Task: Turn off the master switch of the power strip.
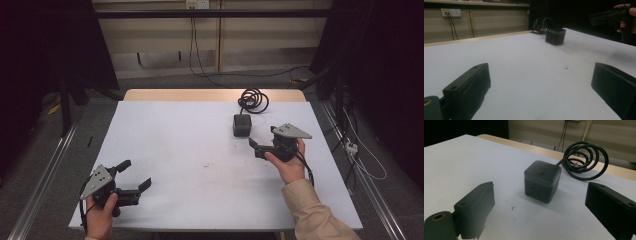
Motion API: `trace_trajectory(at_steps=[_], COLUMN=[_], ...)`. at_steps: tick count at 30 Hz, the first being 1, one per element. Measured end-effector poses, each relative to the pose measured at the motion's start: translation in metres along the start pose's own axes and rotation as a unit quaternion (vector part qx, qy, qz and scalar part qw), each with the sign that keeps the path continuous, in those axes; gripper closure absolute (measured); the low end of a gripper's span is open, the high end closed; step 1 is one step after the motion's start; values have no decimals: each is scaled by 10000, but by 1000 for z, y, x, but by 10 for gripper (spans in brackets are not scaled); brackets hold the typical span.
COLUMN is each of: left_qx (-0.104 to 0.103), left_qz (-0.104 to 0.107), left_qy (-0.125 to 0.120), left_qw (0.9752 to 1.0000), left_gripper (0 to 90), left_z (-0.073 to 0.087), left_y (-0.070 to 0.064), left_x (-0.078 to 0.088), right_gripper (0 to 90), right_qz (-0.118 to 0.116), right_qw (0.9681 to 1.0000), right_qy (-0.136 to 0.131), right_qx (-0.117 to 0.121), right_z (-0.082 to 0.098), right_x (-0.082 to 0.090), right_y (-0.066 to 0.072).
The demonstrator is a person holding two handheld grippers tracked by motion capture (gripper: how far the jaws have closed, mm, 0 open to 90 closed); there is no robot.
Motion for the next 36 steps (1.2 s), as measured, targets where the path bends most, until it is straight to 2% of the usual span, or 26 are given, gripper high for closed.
trace_trajectory(at_steps=[8, 21, 25, 29, 34, 36], left_qx=[4, 14, -48, 14, 6, -4], left_qz=[-8, -5, 36, 1, 0, 1], left_qy=[-4, -17, 36, -14, -7, -1], left_qw=[10000, 10000, 10000, 10000, 10000, 10000], left_gripper=[21, 21, 21, 21, 21, 21], left_z=[0, -1, 0, -1, -1, 0], left_y=[0, 1, -1, 1, 1, 0], left_x=[1, -1, -4, -1, -1, -2], right_gripper=[104, 123, 137, 159, 164, 167], right_qz=[80, 76, 106, 98, 90, 71], right_qw=[9999, 9999, 9998, 9998, 9998, 9998], right_qy=[85, 132, 185, 175, 194, 198], right_qx=[18, 36, 50, -21, 59, 21], right_z=[-1, -5, -3, -3, -7, -9], right_x=[-5, -13, -15, -18, -22, -24], right_y=[-4, -5, -7, -8, -8, -8])
Point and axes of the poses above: each handheld gripper's, and its own axes: x roughly backward along the jaws, z roughly out of its underside, y roughly to its left, the point moved 5 cm from there along -x, roughly forward along the jaws, and after that the axes turned 7 degrees about x, right-handed, at the moved point
